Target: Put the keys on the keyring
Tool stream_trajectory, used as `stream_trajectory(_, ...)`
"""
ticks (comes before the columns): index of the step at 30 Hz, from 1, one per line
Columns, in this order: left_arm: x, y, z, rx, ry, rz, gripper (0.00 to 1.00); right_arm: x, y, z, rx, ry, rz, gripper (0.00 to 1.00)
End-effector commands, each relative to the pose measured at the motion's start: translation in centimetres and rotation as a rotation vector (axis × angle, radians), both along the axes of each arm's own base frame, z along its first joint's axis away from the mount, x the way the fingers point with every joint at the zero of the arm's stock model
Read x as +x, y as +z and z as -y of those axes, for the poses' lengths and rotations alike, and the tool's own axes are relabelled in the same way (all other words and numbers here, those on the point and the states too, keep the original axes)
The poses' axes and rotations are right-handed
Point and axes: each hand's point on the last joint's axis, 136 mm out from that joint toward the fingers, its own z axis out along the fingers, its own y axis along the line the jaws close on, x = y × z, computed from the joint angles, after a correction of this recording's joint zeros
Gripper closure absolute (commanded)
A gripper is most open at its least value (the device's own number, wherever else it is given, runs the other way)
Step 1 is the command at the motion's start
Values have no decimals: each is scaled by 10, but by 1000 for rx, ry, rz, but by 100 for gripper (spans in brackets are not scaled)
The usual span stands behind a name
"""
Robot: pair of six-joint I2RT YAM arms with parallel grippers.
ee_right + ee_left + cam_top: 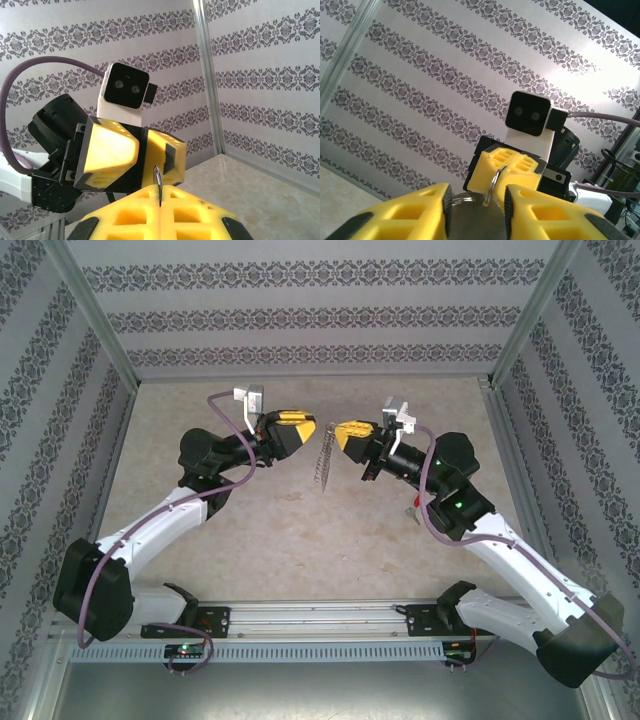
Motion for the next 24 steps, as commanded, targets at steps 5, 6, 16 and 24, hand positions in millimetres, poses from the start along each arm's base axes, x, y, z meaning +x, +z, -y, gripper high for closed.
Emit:
stream_trajectory(5,-14,17,4,-26,-72,59,66,-3,27,-2,58,8,46,100)
stream_trajectory(6,-14,16,5,-26,-76,56,67,-3,27,-2,60,8,45,100)
stream_trajectory(16,-12,12,11,-31,-126,27,67,-1,25,-3,66,12,30,100)
stream_trajectory(24,-16,14,15,-35,-149,31,66,1,22,-7,66,25,14,100)
